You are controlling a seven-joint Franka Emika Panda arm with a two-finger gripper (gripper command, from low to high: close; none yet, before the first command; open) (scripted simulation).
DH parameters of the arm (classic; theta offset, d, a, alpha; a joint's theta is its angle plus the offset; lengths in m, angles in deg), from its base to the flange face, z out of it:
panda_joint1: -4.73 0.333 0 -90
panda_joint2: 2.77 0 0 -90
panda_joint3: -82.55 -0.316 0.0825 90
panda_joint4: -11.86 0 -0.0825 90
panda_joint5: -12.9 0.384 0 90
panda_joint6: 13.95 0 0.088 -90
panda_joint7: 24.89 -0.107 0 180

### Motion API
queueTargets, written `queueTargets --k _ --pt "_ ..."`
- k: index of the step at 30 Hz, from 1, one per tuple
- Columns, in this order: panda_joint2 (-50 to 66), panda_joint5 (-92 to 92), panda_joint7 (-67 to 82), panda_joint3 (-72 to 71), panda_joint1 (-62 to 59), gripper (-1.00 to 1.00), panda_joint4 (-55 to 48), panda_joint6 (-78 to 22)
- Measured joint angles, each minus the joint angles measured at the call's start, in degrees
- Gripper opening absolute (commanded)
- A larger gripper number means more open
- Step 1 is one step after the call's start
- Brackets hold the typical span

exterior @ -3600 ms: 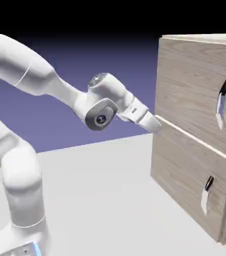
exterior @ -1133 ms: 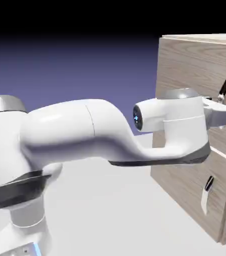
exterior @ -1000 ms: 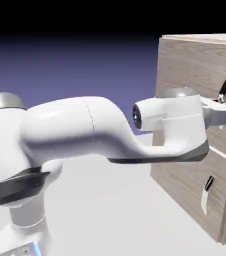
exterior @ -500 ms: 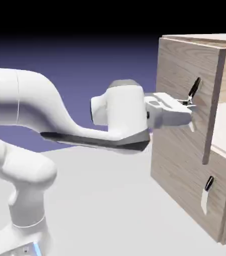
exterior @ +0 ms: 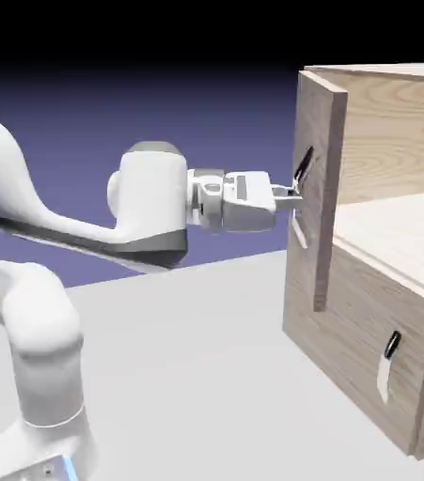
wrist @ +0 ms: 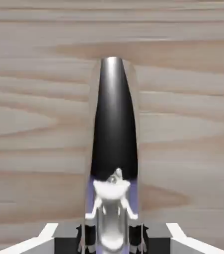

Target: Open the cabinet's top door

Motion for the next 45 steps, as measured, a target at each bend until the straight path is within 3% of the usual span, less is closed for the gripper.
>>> queueTargets --k 15,20,26,33,45 --pt "-14.8 27.0 4.5 -27.4 -30.4 -1.0 7.5 14.8" --pt "-19.7 39.4 14.7 -29.5 -31.0 -1.0 10.8 14.2" --pt "-25.2 54.3 27.5 -31.5 -23.7 -1.0 14.8 5.3" --pt "-31.4 70.6 36.2 -40.2 -12.2 -1.0 16.7 -11.8" --pt "-30.0 93.3 38.7 -63.5 -3.4 -1.0 7.4 -41.3"
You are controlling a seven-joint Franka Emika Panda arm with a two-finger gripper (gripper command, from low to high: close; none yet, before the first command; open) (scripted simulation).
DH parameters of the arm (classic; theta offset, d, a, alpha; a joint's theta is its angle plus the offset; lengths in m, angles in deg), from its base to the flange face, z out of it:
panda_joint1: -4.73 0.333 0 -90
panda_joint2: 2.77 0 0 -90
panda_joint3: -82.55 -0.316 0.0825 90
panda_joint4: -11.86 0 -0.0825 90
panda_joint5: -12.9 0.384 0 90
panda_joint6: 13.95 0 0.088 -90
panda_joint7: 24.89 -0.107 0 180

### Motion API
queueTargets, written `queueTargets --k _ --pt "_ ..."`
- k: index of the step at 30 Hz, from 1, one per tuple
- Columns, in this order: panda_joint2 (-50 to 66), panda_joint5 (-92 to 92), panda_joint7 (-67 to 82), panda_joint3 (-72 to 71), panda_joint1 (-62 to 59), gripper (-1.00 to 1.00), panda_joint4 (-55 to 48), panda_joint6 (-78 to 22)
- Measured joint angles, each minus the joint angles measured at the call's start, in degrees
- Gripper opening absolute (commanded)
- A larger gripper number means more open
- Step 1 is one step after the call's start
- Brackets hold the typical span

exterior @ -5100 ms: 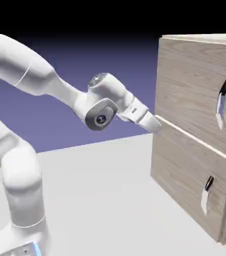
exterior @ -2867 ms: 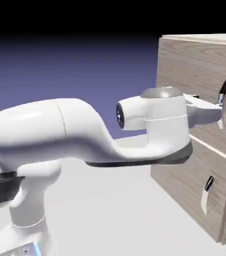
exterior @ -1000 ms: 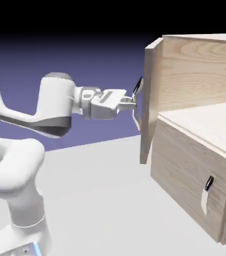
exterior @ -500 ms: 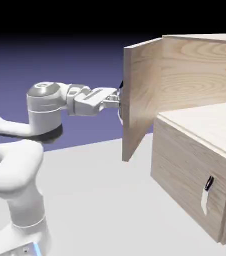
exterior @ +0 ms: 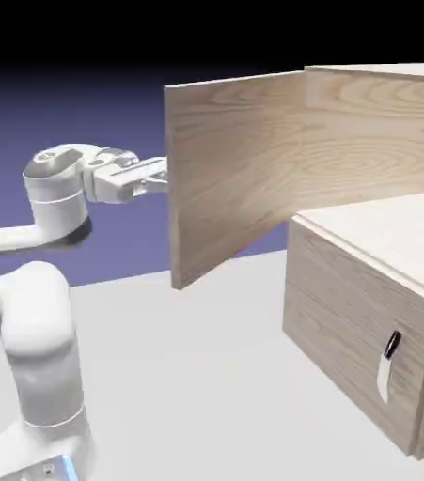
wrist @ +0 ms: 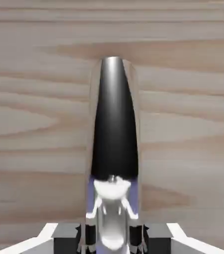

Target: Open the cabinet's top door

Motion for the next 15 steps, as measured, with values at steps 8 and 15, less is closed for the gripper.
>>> queueTargets --k 8,15 --pt "-13.8 19.8 14.6 -8.3 -11.6 -1.0 -0.2 6.1" --pt "-13.8 26.2 15.8 -16.0 -17.9 -1.0 -13.9 -10.9"
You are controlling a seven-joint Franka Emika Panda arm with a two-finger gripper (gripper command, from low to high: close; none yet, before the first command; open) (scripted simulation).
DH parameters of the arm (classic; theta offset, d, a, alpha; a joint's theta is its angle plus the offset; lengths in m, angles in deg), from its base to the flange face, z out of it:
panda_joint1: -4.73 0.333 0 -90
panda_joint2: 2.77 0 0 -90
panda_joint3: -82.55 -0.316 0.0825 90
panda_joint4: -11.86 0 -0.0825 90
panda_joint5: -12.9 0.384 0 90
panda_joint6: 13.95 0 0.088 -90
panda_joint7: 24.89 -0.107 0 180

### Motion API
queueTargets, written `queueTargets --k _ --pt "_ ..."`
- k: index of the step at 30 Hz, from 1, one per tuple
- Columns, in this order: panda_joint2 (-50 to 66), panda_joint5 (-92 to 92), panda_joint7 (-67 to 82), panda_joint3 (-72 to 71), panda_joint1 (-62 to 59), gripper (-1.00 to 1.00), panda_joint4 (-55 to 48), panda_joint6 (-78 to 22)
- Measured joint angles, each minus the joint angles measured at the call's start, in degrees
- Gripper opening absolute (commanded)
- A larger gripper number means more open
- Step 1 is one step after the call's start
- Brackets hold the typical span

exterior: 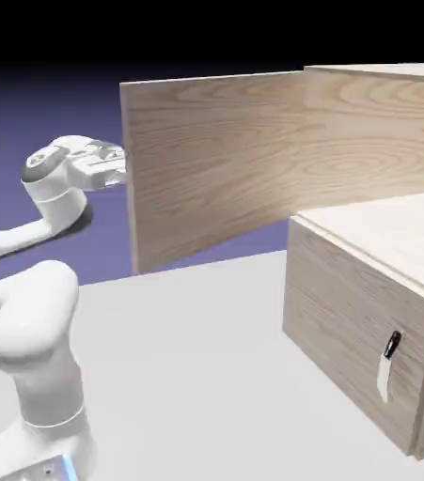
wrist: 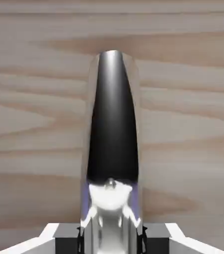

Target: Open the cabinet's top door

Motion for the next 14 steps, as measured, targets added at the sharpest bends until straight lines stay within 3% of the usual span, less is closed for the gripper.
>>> queueTargets --k 14 --pt "2.3 3.0 1.7 -4.8 -18.4 -1.0 -29.1 -26.7"
